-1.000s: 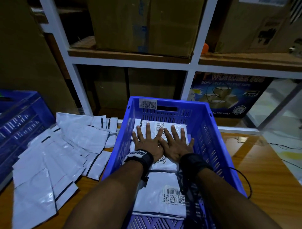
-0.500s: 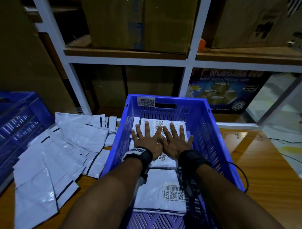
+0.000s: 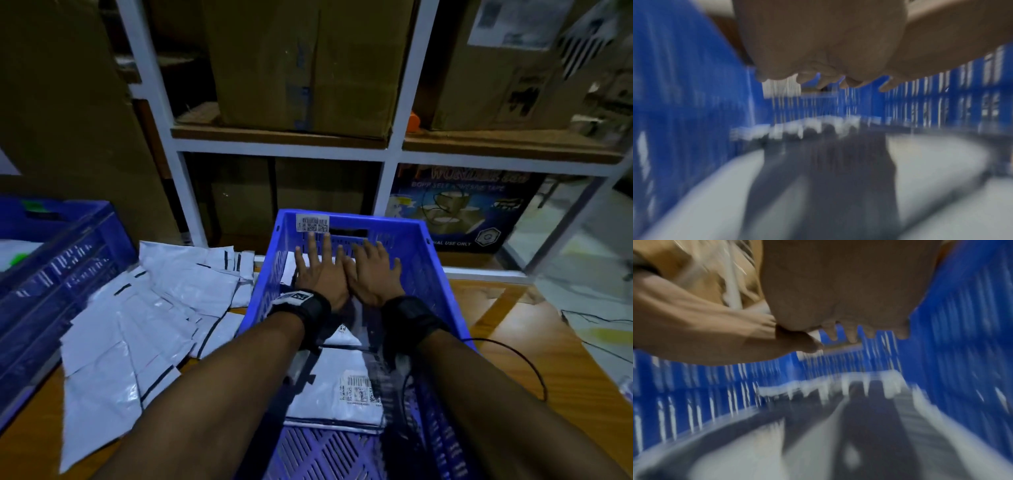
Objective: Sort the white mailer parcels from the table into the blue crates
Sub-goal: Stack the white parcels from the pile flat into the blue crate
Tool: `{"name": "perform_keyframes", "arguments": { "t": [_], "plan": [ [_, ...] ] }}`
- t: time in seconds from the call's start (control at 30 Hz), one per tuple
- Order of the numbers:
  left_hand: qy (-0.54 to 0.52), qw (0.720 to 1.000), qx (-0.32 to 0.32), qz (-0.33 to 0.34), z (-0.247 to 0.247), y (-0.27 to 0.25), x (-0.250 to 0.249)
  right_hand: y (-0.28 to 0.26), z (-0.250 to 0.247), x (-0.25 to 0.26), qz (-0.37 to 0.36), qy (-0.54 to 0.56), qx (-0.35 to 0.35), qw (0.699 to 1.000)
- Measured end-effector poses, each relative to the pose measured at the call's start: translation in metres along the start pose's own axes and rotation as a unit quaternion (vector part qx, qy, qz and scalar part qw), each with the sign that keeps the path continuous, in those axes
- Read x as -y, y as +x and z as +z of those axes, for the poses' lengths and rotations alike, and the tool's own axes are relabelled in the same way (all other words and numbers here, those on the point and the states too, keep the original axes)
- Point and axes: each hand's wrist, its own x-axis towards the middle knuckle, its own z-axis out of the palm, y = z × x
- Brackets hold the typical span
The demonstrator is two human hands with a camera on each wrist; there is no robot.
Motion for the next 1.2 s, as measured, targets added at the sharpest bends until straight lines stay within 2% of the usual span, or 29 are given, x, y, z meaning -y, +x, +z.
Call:
{"name": "perform_keyframes", "arguments": {
  "t": [0.1,0.2,0.37,0.5,0.7,0.8,0.93,1.07,1.2],
  "plan": [
    [0.003,0.999,-0.038,0.001,-0.040,-0.006,-0.006,-0.003,-0.036,0.013,-0.043,-0.019,-0.073,0.996],
    [0.020,0.996,-0.090,0.014,-0.082,-0.020,-0.001,-0.011,-0.065,0.023,-0.088,-0.066,-0.115,0.987],
    [0.051,0.991,-0.121,0.005,-0.151,-0.050,0.033,-0.027,-0.095,0.053,-0.161,-0.116,-0.143,0.970],
    [0.060,0.991,-0.123,0.007,-0.180,-0.073,0.077,-0.037,-0.108,0.105,-0.190,-0.109,-0.146,0.965],
    [0.081,0.989,-0.124,0.001,-0.178,-0.097,0.173,-0.032,-0.105,0.193,-0.214,-0.150,-0.103,0.960],
    [0.062,0.993,-0.098,-0.011,-0.167,-0.102,0.229,-0.020,-0.097,0.249,-0.192,-0.171,-0.045,0.965],
    [0.058,0.995,-0.080,-0.013,-0.137,-0.106,0.295,-0.005,-0.059,0.314,-0.163,-0.202,0.028,0.965],
    [0.063,0.996,-0.066,0.017,-0.102,-0.113,0.339,-0.003,0.000,0.341,-0.147,-0.222,0.053,0.962],
    [0.088,0.994,-0.045,0.051,-0.073,-0.116,0.367,-0.010,0.059,0.336,-0.148,-0.220,0.053,0.963]
  ]
}}
